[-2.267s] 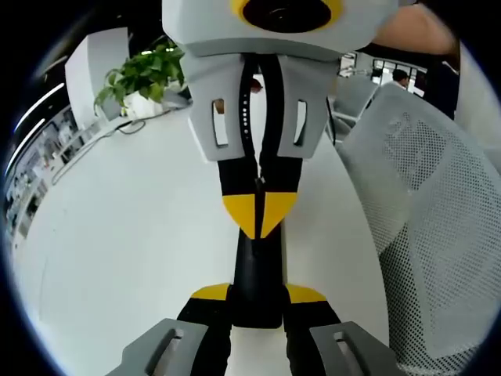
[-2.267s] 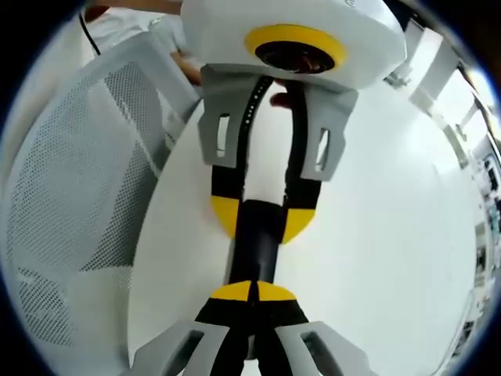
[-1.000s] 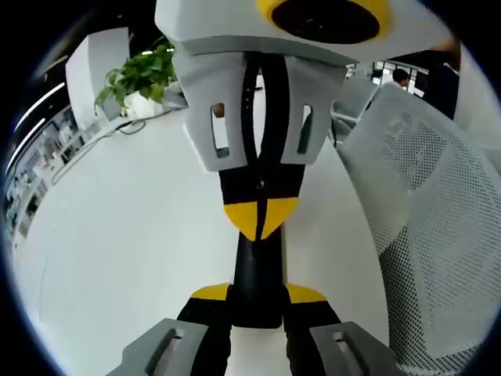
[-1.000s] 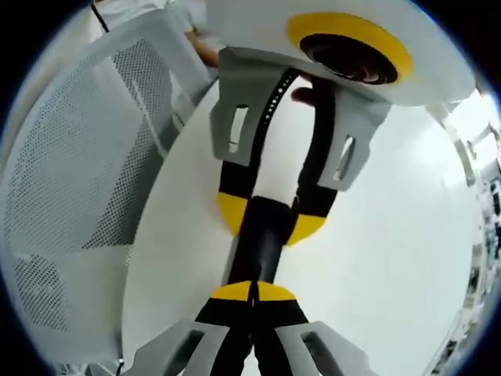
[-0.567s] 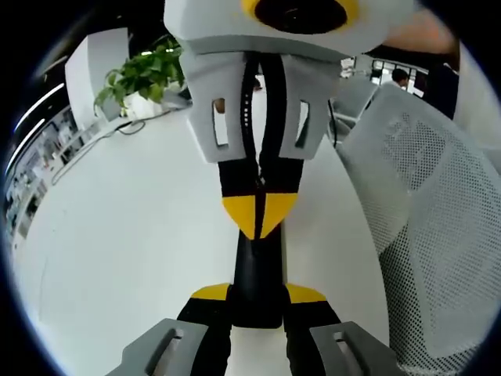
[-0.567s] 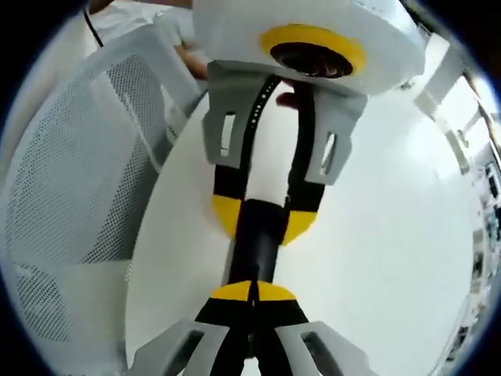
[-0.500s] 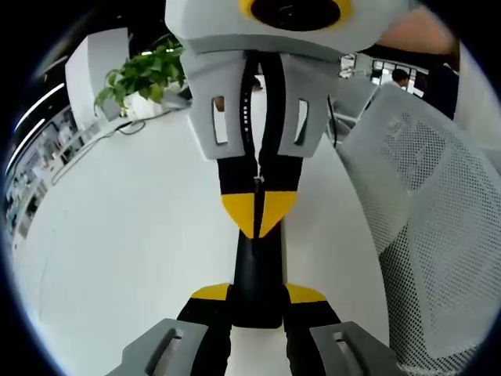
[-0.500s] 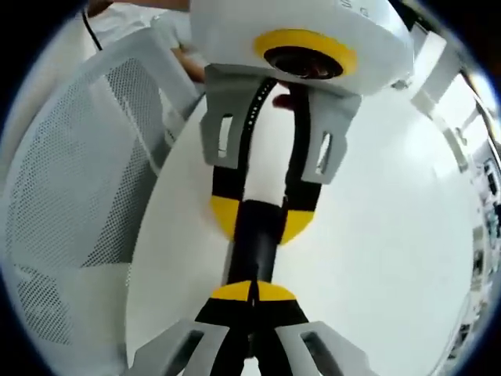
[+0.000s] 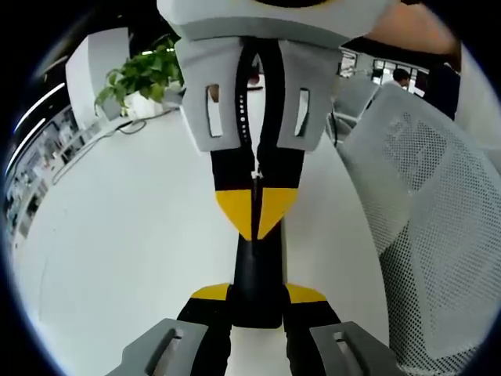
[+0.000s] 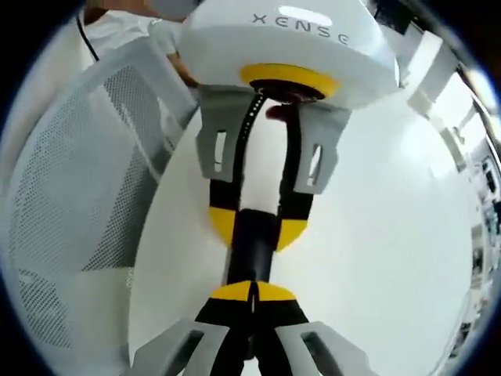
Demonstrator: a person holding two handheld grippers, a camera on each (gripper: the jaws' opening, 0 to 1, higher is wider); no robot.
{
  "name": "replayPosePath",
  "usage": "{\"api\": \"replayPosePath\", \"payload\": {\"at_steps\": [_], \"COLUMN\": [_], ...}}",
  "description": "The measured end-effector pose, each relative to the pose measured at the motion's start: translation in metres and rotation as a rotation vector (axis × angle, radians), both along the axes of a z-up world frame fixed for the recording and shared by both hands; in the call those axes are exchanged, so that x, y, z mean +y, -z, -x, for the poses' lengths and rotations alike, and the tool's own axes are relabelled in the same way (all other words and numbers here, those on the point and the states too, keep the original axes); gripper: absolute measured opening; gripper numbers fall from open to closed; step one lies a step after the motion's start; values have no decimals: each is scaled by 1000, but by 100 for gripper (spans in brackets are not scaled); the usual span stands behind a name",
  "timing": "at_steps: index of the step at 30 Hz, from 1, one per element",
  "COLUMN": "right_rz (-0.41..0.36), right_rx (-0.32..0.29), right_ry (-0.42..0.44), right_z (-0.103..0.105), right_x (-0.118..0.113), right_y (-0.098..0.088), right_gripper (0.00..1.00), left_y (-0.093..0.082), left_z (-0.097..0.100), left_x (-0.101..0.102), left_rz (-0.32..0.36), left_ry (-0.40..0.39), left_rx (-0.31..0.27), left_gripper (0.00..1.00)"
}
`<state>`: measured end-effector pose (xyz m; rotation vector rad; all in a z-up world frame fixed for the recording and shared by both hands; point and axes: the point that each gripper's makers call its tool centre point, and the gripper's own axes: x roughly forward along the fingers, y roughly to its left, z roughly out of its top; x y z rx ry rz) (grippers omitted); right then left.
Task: Press the specified remote control buttons in sequence, fully releasing each button before pressing the next.
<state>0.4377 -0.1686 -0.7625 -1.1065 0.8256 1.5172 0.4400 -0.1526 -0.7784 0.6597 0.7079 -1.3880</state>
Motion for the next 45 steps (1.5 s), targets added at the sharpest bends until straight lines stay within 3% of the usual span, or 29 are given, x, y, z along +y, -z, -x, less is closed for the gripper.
{"api": "replayPosePath", "payload": {"at_steps": [37,45], "right_rz": [62,44], "right_rx": [-5,7], "right_ry": [-66,-42], "right_z": [1,2], "right_x": [6,6], "right_y": [10,9], "right_gripper": [0,0], "left_y": [0,0], "left_z": [0,0], "left_x": [0,0], "left_rz": [5,5], "left_ry": [4,7], "left_rx": [2,3], "left_gripper": [25,25]}}
